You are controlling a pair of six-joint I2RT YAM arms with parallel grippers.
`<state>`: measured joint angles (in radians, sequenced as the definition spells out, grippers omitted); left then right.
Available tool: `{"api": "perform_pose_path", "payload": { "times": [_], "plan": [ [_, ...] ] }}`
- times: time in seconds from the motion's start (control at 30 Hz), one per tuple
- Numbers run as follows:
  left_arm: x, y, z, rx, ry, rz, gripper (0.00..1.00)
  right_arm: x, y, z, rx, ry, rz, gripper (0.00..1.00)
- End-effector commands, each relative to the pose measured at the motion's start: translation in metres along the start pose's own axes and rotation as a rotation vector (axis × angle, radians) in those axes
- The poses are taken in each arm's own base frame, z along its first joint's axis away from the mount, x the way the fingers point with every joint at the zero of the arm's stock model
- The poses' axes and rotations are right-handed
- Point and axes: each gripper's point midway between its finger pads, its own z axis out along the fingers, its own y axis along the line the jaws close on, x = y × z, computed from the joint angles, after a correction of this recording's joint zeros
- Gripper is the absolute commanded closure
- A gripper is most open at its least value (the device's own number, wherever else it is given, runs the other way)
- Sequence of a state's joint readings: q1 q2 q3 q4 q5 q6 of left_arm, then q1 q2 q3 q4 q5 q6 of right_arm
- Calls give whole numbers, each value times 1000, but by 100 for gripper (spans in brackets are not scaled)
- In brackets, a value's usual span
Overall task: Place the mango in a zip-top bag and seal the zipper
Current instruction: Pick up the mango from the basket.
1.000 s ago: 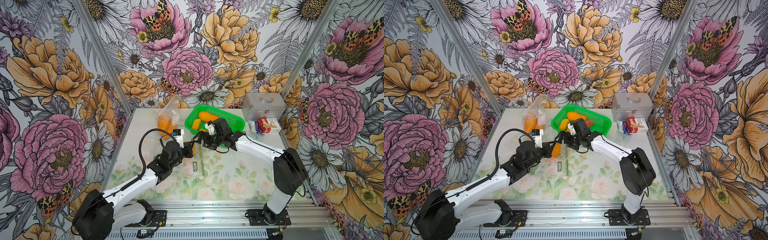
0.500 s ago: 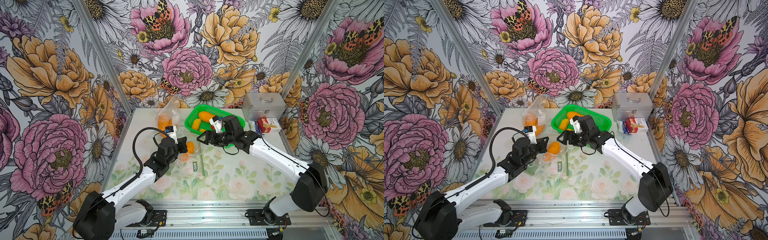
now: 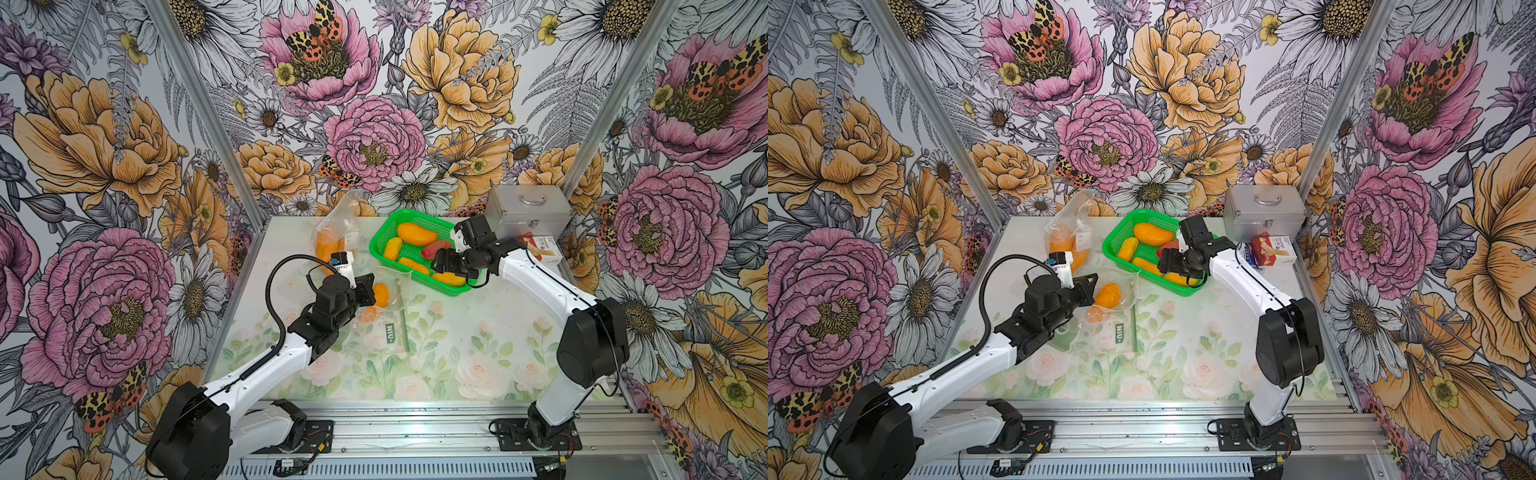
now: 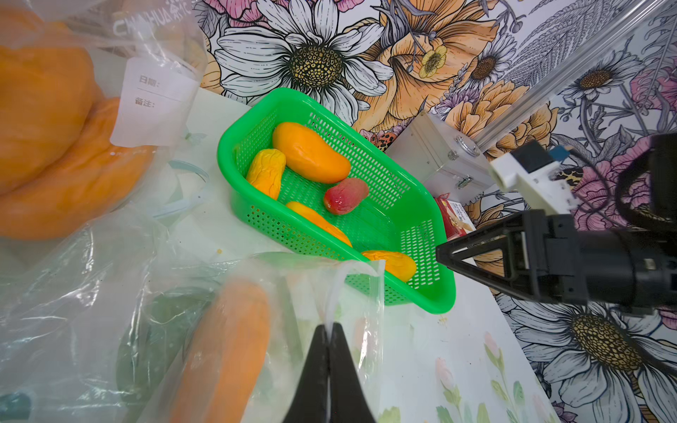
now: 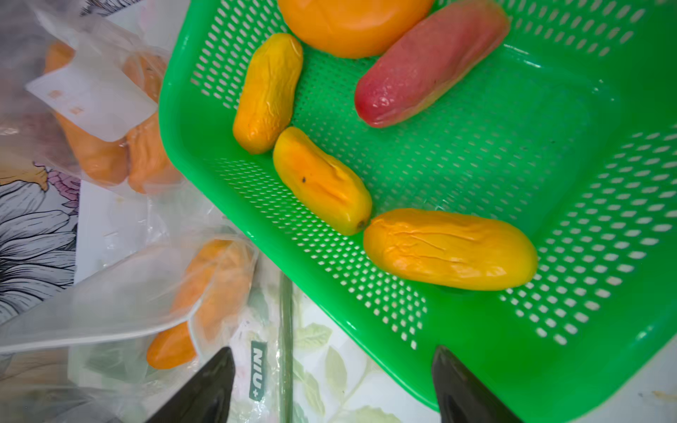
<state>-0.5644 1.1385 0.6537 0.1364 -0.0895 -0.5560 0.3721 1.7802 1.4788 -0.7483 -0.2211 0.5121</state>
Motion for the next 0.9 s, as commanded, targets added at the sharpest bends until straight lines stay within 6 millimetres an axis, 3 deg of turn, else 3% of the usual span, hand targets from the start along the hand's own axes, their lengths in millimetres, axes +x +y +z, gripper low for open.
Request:
{"api": "perform_pose_path", "payload": {
  "times": [0.0, 0.17, 0.37, 0.77, 0.87],
  "plan": [
    [-10, -7, 1, 13, -24, -6, 100, 0, -18, 18, 75, 51, -24, 15],
    [-7, -8, 1, 18, -15, -1, 100, -4, -40, 49, 123, 97, 10, 12],
    [-6, -7, 1, 17, -15, 3, 100, -6, -51, 74, 122, 139, 32, 12],
    [-3, -8, 3, 19, -5, 1, 100, -15, -68, 99, 171, 146, 40, 11],
    [-2, -9, 3, 21, -4, 2, 100, -24, -69, 100, 165, 124, 48, 6]
  ]
}}
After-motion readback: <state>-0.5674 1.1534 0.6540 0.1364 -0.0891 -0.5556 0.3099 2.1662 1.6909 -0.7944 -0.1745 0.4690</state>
